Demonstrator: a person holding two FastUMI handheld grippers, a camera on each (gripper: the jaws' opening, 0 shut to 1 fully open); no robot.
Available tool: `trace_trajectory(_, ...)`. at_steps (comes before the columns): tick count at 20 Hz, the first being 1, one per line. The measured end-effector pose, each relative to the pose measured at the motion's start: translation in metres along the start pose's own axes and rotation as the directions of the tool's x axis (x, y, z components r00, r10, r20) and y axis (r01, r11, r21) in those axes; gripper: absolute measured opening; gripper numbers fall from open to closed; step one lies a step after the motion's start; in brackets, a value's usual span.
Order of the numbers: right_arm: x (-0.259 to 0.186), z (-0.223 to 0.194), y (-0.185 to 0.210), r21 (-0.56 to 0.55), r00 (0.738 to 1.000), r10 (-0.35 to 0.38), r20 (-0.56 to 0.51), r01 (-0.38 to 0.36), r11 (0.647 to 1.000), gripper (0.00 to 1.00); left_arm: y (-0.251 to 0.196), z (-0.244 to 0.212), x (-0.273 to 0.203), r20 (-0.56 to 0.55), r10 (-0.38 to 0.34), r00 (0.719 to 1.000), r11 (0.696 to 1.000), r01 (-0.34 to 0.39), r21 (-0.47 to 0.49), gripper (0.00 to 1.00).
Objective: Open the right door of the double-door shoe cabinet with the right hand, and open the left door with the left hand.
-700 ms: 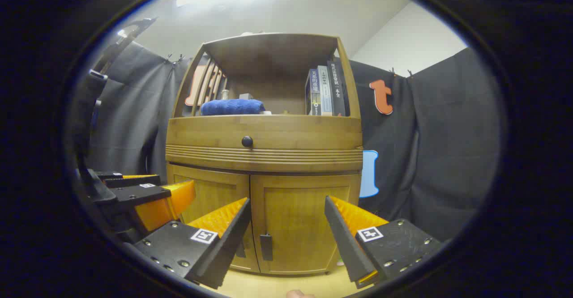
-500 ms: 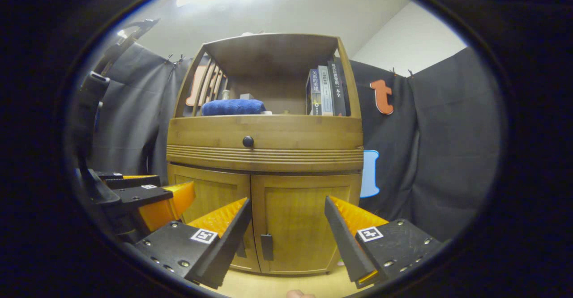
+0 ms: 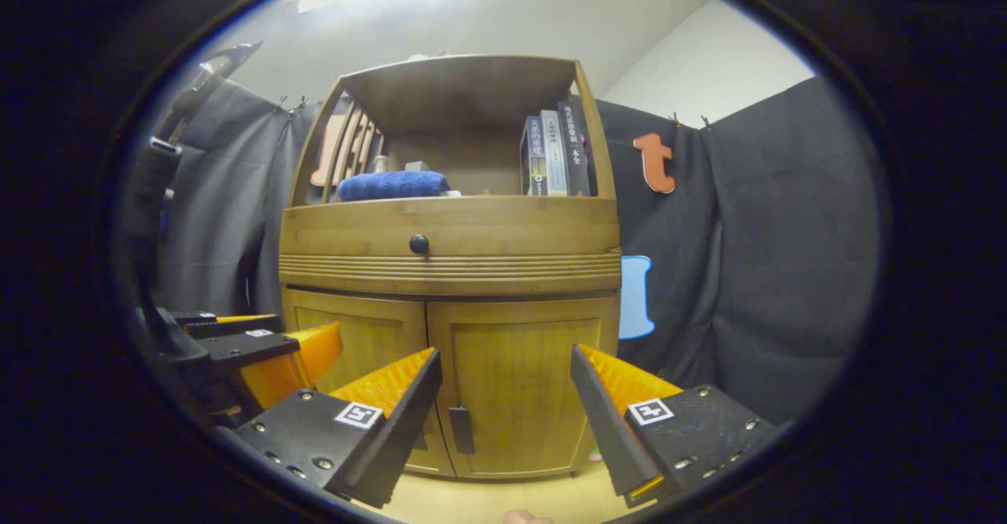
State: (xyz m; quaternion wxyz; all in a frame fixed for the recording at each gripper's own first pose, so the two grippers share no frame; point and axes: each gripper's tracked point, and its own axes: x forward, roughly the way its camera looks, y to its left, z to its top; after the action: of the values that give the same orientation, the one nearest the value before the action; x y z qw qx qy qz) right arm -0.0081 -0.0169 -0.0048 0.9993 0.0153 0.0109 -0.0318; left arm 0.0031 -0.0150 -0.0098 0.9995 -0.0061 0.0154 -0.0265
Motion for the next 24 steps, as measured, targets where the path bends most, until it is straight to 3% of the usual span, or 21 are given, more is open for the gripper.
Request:
trace_trajectory(5, 0.001, -0.006, -0.010, 0.016, 1.000, -0.028, -0.009, 0.028, 0.999, 0.98, -0.005, 0.003, 0.002, 0.012, -0.012, 1.000, 1.000, 0.012, 0.009, 0.96)
trace_trajectory(6, 0.003, -0.009, -0.010, 0.016, 0.999, -0.029, -0.013, 0.029, 0.999, 0.98, -0.004, 0.004, 0.002, 0.013, -0.008, 1.000, 1.000, 0.008, 0.009, 0.92)
trace_trajectory(8, 0.007, -0.017, -0.009, 0.017, 0.999, -0.023, -0.028, 0.024, 1.000, 0.98, 0.003, 0.002, 0.002, 0.010, 0.011, 1.000, 1.000, -0.011, 0.012, 0.96)
trace_trajectory(14, 0.037, -0.064, 0.011, 0.032, 0.994, 0.035, -0.105, -0.032, 0.999, 0.98, 0.046, 0.007, -0.007, 0.024, 0.116, 0.993, 0.993, -0.117, 0.027, 0.95)
trace_trajectory(15, 0.045, -0.075, 0.016, 0.033, 0.991, 0.048, -0.123, -0.044, 0.998, 0.96, 0.055, 0.008, -0.009, 0.026, 0.141, 0.990, 0.989, -0.142, 0.033, 0.92)
trace_trajectory(16, 0.053, -0.085, 0.022, 0.035, 0.988, 0.062, -0.142, -0.058, 0.998, 0.95, 0.066, 0.007, -0.011, 0.025, 0.171, 0.985, 0.984, -0.172, 0.042, 0.95)
trace_trajectory(17, 0.061, -0.099, 0.027, 0.036, 0.983, 0.075, -0.168, -0.070, 0.997, 0.95, 0.078, 0.008, -0.014, 0.024, 0.204, 0.979, 0.977, -0.205, 0.050, 0.92)
trace_trajectory(18, 0.069, -0.110, 0.033, 0.034, 0.979, 0.085, -0.188, -0.080, 0.996, 0.87, 0.089, 0.008, -0.016, 0.026, 0.235, 0.972, 0.970, -0.236, 0.055, 0.92)
trace_trajectory(24, 0.109, -0.169, 0.055, 0.030, 0.949, 0.119, -0.293, -0.115, 0.993, 0.66, 0.146, 0.011, -0.032, 0.035, 0.403, 0.915, 0.911, -0.404, 0.082, 0.95)
